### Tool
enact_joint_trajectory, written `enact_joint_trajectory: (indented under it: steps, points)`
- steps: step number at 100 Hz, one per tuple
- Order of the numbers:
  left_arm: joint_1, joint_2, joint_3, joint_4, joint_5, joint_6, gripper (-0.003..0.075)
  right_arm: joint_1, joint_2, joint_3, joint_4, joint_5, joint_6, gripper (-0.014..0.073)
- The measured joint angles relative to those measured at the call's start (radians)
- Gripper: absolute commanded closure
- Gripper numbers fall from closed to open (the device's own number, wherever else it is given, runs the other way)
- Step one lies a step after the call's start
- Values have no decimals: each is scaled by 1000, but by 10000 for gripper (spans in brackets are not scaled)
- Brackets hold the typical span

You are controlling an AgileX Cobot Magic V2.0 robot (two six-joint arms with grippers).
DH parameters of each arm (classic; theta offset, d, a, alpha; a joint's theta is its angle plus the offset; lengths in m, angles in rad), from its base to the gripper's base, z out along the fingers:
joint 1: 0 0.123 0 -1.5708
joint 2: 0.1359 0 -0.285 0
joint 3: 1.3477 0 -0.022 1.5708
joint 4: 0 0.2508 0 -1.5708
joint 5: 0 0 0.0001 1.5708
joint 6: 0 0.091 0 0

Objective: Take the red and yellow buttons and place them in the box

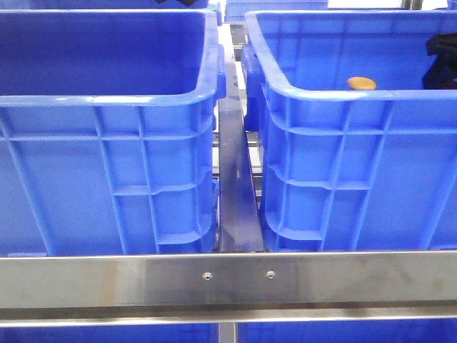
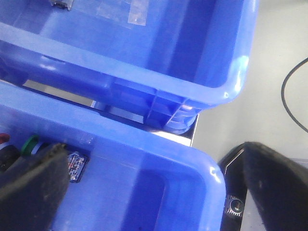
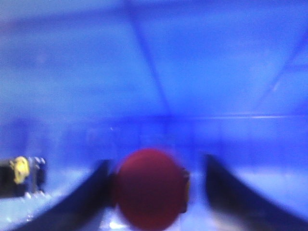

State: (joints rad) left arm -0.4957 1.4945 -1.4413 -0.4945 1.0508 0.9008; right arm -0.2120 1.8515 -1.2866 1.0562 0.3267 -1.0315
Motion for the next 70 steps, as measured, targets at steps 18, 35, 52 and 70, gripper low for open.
enact_joint_trajectory:
  steps: [18,35,52,70]
  points:
    - [0,0,0,0,0,0,31,0,0,-4,28,-4,0,44]
    - [0,0,0,19,-4,-12,63,0,-41,-4,30,39,0,109]
    - [0,0,0,175,-52,-251,69,0,-134,5,30,95,0,356]
    - [0,0,0,375,-63,-570,155,0,-254,95,32,101,0,655]
